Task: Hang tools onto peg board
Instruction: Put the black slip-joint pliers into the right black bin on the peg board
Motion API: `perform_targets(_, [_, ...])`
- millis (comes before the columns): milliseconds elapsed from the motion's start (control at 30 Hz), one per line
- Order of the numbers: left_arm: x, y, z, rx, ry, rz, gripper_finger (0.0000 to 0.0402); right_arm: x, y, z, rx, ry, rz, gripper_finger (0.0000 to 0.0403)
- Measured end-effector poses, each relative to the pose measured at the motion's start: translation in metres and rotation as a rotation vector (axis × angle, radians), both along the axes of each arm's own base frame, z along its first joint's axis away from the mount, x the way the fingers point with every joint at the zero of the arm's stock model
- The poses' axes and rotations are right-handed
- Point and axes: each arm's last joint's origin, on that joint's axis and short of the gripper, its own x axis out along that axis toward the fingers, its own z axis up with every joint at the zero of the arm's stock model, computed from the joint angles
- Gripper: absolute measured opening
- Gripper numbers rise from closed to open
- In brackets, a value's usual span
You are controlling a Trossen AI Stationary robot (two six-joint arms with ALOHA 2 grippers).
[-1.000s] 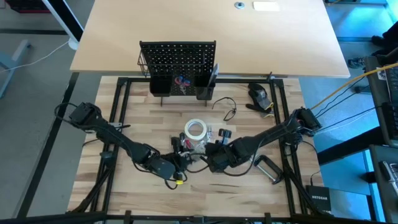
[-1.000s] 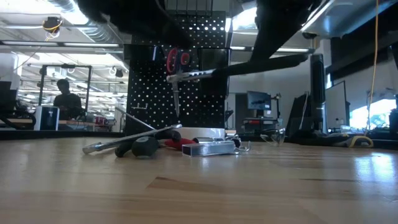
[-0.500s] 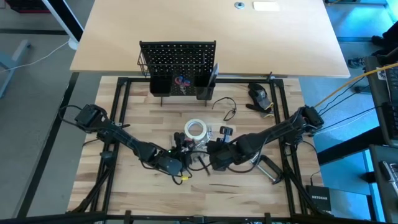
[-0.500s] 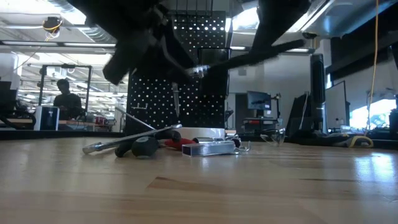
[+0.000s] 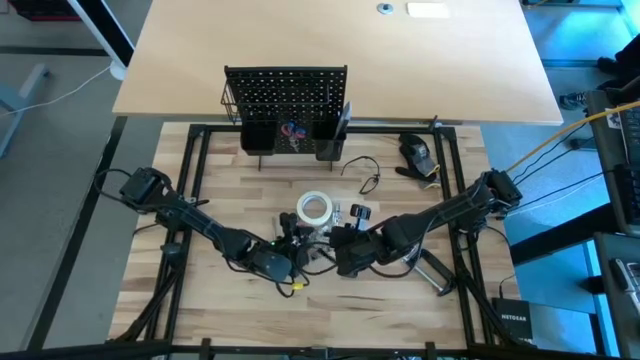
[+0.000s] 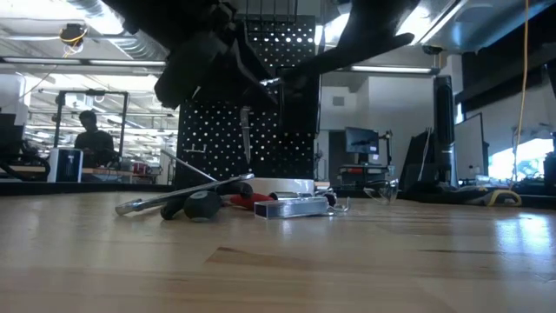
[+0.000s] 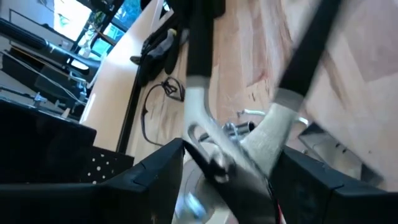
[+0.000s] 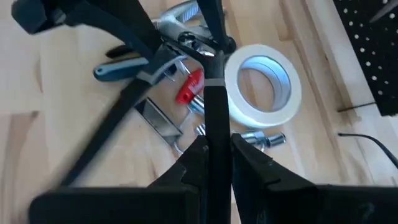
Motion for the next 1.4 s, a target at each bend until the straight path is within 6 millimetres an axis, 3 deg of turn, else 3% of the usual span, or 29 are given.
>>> perform_targets(333, [0.002, -0.001, 0.003, -0.031, -0.045, -0.004, 0.0210, 0.011, 0.005, -0.015, 0.008, 0.006, 0.008, 0.0053])
perform_targets(633, [0.002, 0.001, 0.001, -0.042, -0.033, 0.008, 0.0203, 0.014, 0.007, -0.016, 0.048, 0.003, 0.027, 0.0053])
perform_targets(800, [0.002, 0.000, 0.001, -0.056, -0.042, 0.011, 0.0164, 0.014, 0.007, -0.017, 0.068, 0.008, 0.036, 0.0053])
perform_targets(1200, [0.002, 0.000, 0.003, -0.040, -0.050, 0.019, 0.0014, 0.017, 0.012, -0.015, 0.110, -0.020, 0.087, 0.0073])
perform_targets(1400, [0.002, 0.000, 0.002, -0.048, -0.046, 0.013, 0.0004, 0.019, 0.012, -0.014, 0.099, -0.029, 0.115, 0.0111])
